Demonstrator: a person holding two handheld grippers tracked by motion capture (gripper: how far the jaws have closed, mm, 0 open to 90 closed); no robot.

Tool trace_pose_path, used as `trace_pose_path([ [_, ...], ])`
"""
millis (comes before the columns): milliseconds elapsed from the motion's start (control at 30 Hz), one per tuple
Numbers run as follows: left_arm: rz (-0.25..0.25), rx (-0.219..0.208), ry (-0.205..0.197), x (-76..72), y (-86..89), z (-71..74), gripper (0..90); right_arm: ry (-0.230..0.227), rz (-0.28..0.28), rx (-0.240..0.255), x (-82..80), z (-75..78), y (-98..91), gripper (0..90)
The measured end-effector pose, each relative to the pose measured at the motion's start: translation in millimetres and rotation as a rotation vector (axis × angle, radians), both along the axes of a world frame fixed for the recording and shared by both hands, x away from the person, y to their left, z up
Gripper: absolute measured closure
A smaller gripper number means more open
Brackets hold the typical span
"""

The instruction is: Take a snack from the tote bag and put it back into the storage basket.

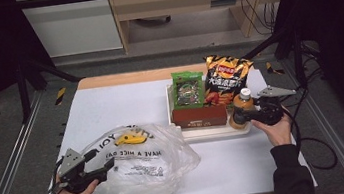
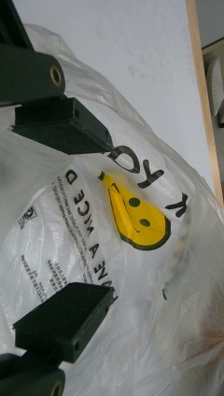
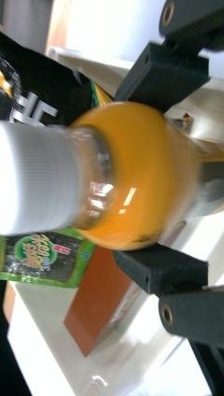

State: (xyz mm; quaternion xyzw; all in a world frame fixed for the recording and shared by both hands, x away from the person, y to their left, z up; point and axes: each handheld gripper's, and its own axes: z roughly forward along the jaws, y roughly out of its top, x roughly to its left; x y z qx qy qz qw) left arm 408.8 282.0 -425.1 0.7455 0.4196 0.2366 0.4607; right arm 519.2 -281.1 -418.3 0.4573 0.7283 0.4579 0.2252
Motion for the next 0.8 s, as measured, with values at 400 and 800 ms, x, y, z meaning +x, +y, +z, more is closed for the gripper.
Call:
trace_pose_path([
  [400,-0.003,-0.008,-0.001,-1.0,0.4,2.1,24.7,-0.031,-0.069,0.000,-28.9,22.9,2.4,7.7],
  [800,-0.010,0.002,0.007,-0.4,-0.6,1.4,23.8,-0.073,-0.110,0.061,-83.9,2.6,-3.6,10.2],
])
